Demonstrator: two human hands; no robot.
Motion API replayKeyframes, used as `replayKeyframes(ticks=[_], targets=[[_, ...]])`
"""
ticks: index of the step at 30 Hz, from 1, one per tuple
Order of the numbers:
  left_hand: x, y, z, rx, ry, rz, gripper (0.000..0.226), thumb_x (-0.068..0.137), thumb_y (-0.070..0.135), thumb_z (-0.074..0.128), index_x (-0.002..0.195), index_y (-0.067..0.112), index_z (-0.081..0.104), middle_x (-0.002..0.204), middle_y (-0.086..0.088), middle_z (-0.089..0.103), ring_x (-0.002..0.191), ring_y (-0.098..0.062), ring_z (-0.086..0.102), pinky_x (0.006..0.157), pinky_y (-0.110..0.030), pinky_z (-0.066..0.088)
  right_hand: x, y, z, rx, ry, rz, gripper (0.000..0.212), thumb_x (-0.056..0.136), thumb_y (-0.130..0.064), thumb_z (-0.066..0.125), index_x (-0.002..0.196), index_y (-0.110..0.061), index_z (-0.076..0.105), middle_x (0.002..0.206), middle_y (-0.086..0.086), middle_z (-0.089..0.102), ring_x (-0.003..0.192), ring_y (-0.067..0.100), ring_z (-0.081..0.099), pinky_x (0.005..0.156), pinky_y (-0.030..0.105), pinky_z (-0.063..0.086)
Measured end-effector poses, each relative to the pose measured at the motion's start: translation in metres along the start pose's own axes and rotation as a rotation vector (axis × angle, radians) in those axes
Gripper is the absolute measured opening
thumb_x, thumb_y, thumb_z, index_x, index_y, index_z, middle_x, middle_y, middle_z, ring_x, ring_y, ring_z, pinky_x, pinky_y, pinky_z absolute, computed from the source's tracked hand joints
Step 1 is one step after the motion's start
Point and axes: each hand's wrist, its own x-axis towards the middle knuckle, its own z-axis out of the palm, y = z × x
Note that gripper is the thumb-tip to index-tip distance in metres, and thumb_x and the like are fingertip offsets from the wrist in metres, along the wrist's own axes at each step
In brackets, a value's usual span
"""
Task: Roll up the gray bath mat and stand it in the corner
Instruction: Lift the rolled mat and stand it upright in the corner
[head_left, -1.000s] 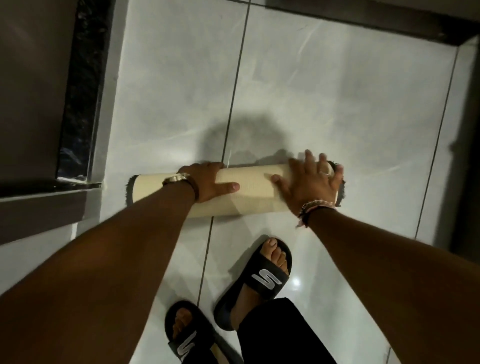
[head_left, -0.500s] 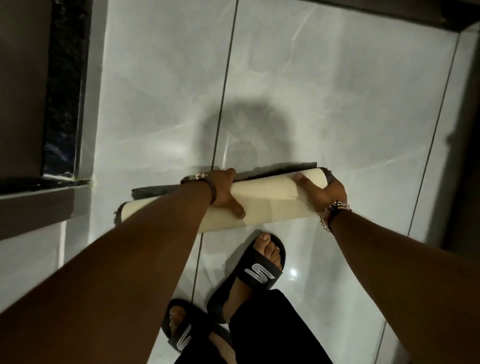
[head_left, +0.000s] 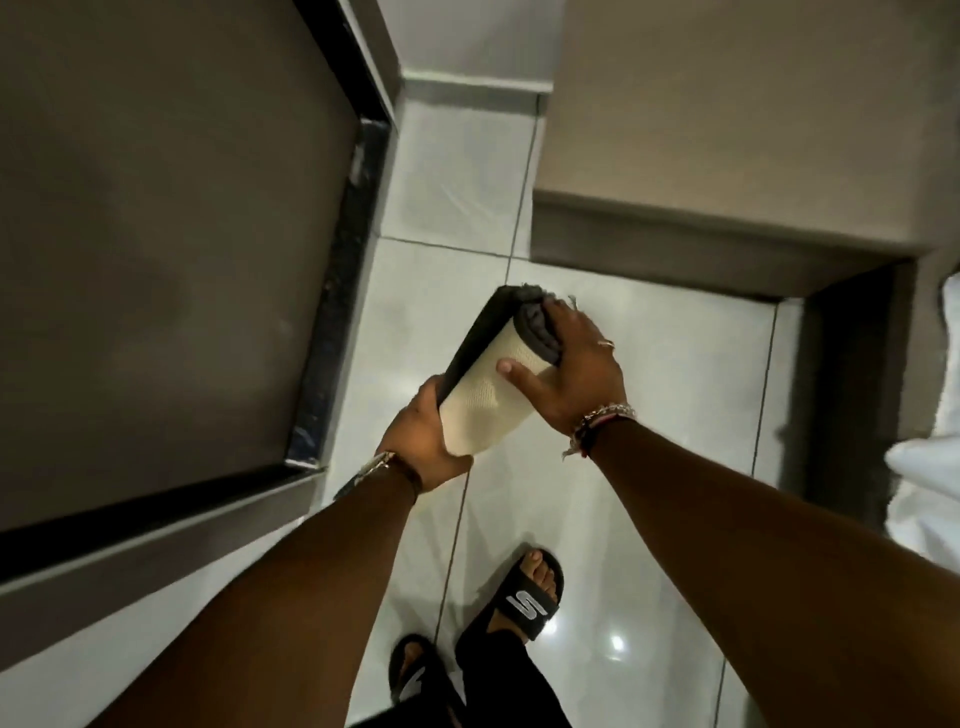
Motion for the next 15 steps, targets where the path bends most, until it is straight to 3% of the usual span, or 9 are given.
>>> replayKeyframes(ticks=[6,12,15], targets=[[0.014,0.082,-0.097,-0.162,0.169,-0.03,0.104,0.047,0.054,0.089,0.132,0.048,0.03,0.11,0.015,0.056,0.095,-0.018,0.06,0.078,-0.036,0.057,0.063,-0.123,-0.089,-0.203,0.025,-0.264,0.102,0.078,-0.079,0.055,0.156,-0.018,0.035,0.159,0.006,0.043,0.149,0.034,0.028,0.12,0.054,0.03],[0.09,0.124,-0.168,-0.33,0.271,0.085,0.115,0.052,0.042,0.095,0.14,0.045,0.022,0.131,0.006,0.056,0.104,-0.011,0.051,0.085,-0.033,0.048,0.146,-0.2,-0.114,-0.34,0.097,-0.438,0.096,0.083,-0.072,0.061,0.156,-0.014,0.037,0.159,0.012,0.042,0.149,0.035,0.028,0.119,0.055,0.03],[0.132,0.139,-0.196,-0.365,0.292,0.077,0.116,0.047,0.049,0.096,0.14,0.044,0.025,0.124,0.024,0.05,0.105,-0.004,0.05,0.081,-0.022,0.044,0.189,-0.226,-0.112,-0.361,0.128,-0.478,0.095,0.083,-0.071,0.061,0.155,-0.015,0.039,0.16,0.011,0.042,0.149,0.034,0.029,0.119,0.054,0.029]])
